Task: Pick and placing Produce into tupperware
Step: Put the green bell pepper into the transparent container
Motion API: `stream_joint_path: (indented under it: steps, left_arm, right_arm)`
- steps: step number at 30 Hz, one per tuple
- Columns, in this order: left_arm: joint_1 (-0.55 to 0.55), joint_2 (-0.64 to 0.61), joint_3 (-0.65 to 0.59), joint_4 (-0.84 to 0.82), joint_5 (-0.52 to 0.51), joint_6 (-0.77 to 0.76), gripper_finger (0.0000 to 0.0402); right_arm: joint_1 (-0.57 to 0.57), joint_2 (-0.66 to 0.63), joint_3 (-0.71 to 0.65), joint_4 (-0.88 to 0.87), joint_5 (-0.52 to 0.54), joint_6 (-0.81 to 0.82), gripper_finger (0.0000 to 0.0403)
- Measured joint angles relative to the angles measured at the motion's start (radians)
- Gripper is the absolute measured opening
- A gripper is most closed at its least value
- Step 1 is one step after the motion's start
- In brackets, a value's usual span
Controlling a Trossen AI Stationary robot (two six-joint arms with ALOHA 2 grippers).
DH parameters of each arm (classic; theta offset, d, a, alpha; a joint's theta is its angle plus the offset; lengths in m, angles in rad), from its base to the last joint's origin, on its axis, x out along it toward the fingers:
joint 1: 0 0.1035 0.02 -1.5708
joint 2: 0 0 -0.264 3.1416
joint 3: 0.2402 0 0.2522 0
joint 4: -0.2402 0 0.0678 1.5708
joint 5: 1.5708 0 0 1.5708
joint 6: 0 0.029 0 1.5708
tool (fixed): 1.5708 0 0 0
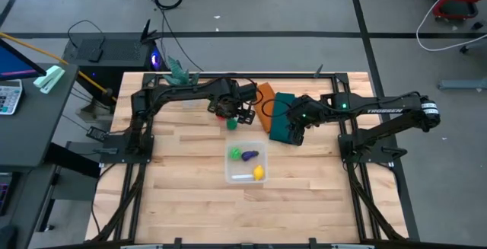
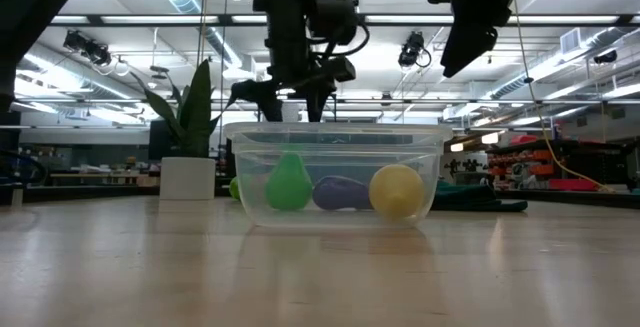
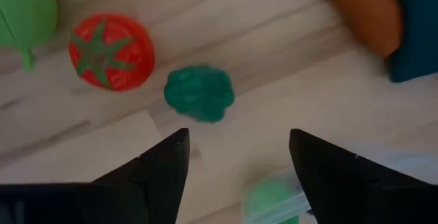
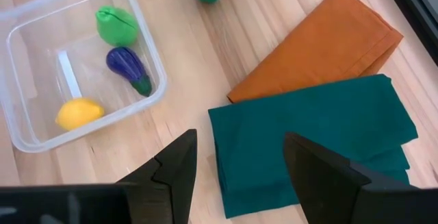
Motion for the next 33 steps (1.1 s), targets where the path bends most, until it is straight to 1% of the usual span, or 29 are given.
stream_joint_path:
  steps: [4, 9, 15, 33]
  left_arm:
    - [0.036, 0.008, 0.001, -0.008, 0.024, -0.004, 0.027]
    - [0.066, 0.027, -0.001, -0.028, 0.074, -0.022, 0.0272]
    - [0.069, 0.045, 0.0, -0.031, 0.123, -0.027, 0.0273]
    - [0.076, 0.096, 0.0, -0.043, 0.125, -0.047, 0.0272]
  right_arm:
    - [0.0, 0.0, 0.0, 0.006, 0.0, -0.002, 0.0178]
    - [0.0, 0.0, 0.0, 0.006, 0.0, -0.016, 0.0178]
    - [0.0, 0.0, 0.0, 0.009, 0.0, -0.028, 0.0178]
    - [0.0, 0.0, 0.0, 0.024, 0.0, -0.053, 0.0178]
